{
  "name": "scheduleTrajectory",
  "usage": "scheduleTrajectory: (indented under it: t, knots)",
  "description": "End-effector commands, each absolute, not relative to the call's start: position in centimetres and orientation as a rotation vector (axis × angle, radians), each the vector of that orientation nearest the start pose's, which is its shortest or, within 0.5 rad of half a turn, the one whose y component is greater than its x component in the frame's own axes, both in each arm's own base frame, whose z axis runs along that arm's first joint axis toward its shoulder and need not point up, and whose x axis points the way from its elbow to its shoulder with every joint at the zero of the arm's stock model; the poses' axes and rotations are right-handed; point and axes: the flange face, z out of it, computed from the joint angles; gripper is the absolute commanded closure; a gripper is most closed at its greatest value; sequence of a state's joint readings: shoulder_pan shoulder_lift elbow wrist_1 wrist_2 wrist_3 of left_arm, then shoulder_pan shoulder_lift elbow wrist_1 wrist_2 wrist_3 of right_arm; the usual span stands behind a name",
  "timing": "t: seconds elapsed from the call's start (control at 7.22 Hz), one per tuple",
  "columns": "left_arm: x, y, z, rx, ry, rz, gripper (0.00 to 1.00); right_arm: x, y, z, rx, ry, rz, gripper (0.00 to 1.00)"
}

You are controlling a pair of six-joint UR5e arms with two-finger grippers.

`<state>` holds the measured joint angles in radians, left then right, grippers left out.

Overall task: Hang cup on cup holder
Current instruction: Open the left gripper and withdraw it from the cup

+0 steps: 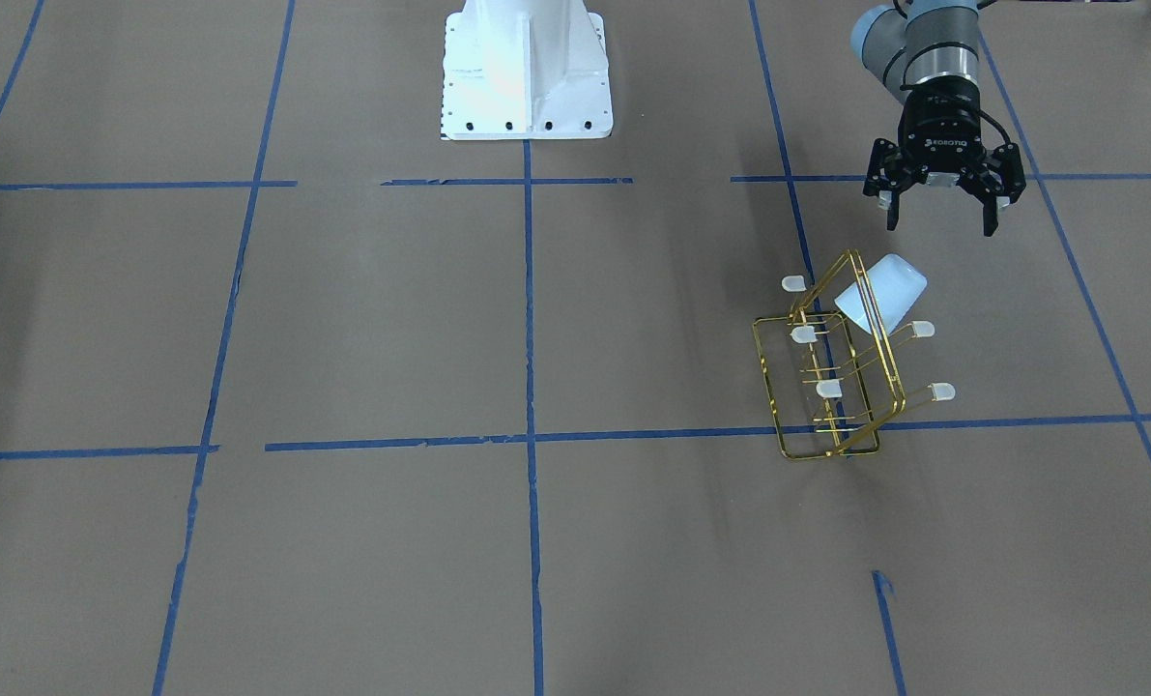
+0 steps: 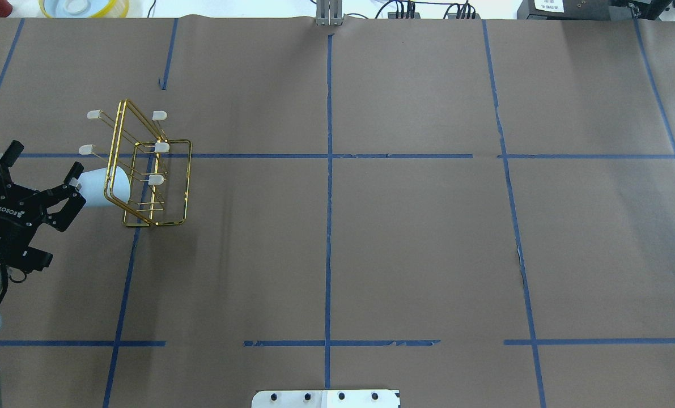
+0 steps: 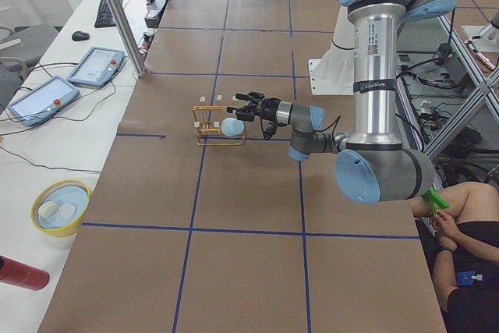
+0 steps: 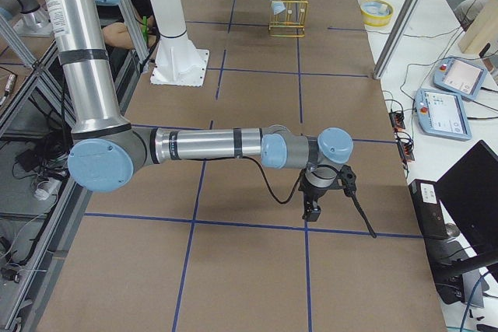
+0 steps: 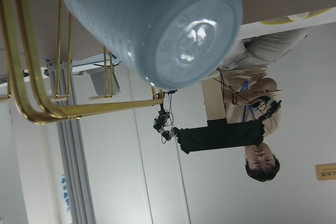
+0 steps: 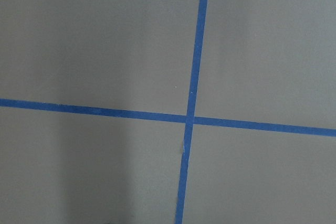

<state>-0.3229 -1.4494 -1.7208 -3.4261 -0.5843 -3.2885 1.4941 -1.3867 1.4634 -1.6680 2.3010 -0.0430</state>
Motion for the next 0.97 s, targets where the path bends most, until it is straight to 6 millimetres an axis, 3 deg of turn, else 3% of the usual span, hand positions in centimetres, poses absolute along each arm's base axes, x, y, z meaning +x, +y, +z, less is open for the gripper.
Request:
scheduleTrajectory:
  t: [0.0, 0.42, 0.55, 0.83]
  knots:
    - [23.9, -33.0, 46.2, -0.465, 2.258, -1.861, 0.0, 2.3, -57.0, 62.6, -0.031, -0.73, -0.107, 0.0]
    - [18.4, -36.9, 46.1, 0.001, 2.139, -1.553, 0.0, 2.3, -57.0, 62.6, -0.031, -0.73, -0.107, 0.0]
    - [17.2, -38.5, 46.7, 0.077, 2.036, -1.487, 0.0, 2.3, -57.0, 62.7, -0.033, -0.73, -0.106, 0.0]
    - [12.6, -41.4, 48.2, 0.3, 1.814, -1.326, 0.0, 2.3, -57.0, 62.6, -0.031, -0.73, -0.107, 0.0]
